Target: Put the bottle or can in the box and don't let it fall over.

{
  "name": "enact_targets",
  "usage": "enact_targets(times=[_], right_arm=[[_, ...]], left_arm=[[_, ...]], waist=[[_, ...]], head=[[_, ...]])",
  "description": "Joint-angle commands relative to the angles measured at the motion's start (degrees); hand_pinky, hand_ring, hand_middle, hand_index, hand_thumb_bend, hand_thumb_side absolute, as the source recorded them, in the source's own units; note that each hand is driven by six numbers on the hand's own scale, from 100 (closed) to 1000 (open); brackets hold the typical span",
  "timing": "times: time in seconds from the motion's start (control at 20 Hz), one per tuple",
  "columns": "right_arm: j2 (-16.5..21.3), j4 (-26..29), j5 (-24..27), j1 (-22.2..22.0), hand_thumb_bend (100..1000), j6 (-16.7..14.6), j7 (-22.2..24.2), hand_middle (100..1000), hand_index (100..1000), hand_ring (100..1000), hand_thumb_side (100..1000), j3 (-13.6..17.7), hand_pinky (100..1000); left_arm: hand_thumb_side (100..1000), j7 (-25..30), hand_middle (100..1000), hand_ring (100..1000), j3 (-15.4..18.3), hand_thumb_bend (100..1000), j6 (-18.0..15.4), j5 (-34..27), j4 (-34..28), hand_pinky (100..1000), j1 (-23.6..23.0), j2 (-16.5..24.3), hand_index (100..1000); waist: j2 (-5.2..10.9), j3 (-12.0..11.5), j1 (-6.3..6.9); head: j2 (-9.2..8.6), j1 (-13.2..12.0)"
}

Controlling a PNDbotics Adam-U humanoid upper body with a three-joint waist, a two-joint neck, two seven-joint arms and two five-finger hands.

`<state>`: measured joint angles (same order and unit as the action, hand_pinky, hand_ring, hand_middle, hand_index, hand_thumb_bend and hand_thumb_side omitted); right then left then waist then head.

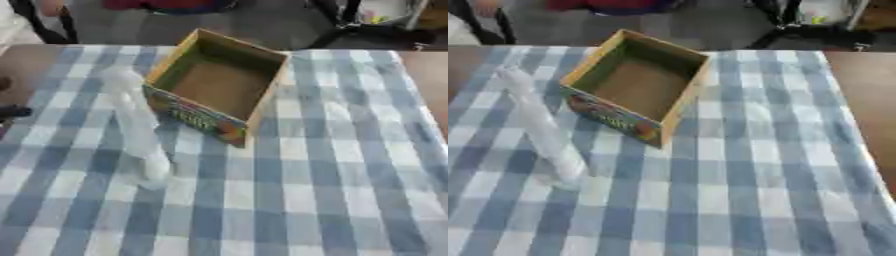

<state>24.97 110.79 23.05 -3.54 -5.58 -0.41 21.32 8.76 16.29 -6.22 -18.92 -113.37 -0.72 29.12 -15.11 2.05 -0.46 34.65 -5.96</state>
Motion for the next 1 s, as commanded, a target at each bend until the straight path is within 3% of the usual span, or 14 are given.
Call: enact_targets(times=[0.05,0.45,1.0], right_arm=[[1.74,1.11,0.42,0.02,100,0.0,-0.16,1000,1000,993,666,0.7,844],[1.61,1.03,0.06,0.35,100,0.11,-0.1,1000,1000,993,671,0.61,843],[1.14,0.7,-0.63,0.76,100,0.4,0.19,1000,1000,993,680,0.33,843]], left_arm=[[680,-0.31,917,739,0.84,190,-0.11,-0.57,-0.91,1000,-0.12,0.74,1000],[615,1.42,931,742,0.4,221,-0.54,1.15,-0.86,1000,-0.03,1.62,1000],[513,11.03,958,776,-1.5,354,-5.23,9.14,1.58,1000,2.04,5.69,1000]], waist=[[1.09,-0.07,-0.03],[0.55,0.04,0.11],[-0.33,0.74,0.2]], head=[[-0.05,0.07],[0.11,0.27],[-0.29,-0.04]])
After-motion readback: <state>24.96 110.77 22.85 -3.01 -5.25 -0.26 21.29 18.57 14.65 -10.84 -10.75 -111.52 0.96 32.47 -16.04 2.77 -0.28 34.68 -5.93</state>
